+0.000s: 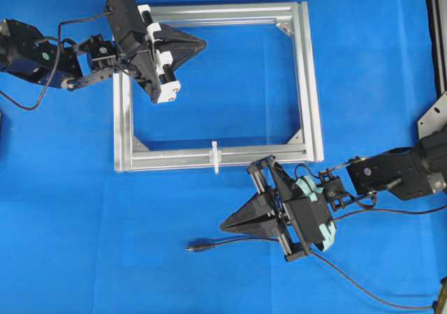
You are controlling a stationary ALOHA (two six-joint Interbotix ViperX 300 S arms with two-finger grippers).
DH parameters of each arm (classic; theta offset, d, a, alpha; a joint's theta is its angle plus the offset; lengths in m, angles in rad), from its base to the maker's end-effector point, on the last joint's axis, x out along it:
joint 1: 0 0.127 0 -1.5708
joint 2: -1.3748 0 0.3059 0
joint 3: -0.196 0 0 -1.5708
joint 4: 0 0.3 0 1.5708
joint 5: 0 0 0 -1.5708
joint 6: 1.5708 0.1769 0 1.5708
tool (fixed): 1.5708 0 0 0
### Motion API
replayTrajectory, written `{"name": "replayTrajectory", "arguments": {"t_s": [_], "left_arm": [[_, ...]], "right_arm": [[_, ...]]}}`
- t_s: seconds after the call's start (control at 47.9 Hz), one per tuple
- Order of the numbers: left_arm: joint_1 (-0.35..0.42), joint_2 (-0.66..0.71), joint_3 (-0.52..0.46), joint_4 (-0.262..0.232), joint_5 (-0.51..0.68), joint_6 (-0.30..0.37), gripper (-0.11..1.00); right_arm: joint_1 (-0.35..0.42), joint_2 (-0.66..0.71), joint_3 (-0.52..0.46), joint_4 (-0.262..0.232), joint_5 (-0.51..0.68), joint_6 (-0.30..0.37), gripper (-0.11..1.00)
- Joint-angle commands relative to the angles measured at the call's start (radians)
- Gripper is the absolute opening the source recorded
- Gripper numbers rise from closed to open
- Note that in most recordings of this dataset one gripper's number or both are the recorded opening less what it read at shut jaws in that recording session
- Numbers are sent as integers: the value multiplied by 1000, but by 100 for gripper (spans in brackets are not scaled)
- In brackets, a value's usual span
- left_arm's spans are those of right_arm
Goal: Insert the wire through the string loop located in the center.
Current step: 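Lower the right gripper onto the black USB cable near its plug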
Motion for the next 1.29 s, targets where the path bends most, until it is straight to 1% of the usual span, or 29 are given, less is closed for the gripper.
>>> {"name": "replayTrajectory", "arguments": {"t_s": [0.0,0.104,0.23,0.313,0.438,0.48,0.522,0.563,0.626,0.689,0.751,0.814,0.855,0.897,0.939,1.001,1.106,1.273], "left_arm": [[-6,-49,-15,12,35,-3,0],[-6,-49,-12,12,57,-5,0],[-6,-51,-8,15,57,-5,0],[-8,-51,-8,17,57,-3,0],[-6,-49,-9,17,57,-3,0],[-8,-49,-8,17,55,-3,0],[-8,-51,-9,17,55,-3,0],[-8,-49,-8,17,54,-3,0],[-8,-51,-8,17,52,-3,0],[-8,-49,-9,17,52,-3,0],[-8,-49,-9,17,52,-3,0],[-8,-49,-9,17,52,-3,0],[-9,-49,-8,17,52,-5,0],[-9,-49,-8,17,52,-3,0],[-8,-49,-8,17,52,-3,0],[-8,-51,-6,17,52,-5,0],[-8,-49,-6,17,52,-3,0],[-8,-49,-6,17,52,-5,0]], "right_arm": [[28,-48,-12,2,0,3,0],[40,-63,-28,14,75,34,-5],[44,-64,-46,15,173,92,-5],[44,-64,-44,15,187,109,-5],[55,-64,-43,17,186,114,-5],[58,-64,-44,17,186,115,-3],[61,-64,-46,18,186,120,1],[66,-63,-46,20,187,124,7],[67,-63,-44,26,192,132,19],[71,-63,-43,38,189,133,37],[72,-61,-41,52,187,133,59],[74,-49,-41,67,184,133,76],[75,-38,-44,80,181,133,86],[75,-25,-49,95,178,133,88],[78,-9,-54,110,176,133,84],[83,18,-63,140,172,133,82],[97,63,-77,186,153,133,82],[117,127,-100,241,126,133,82]]}}
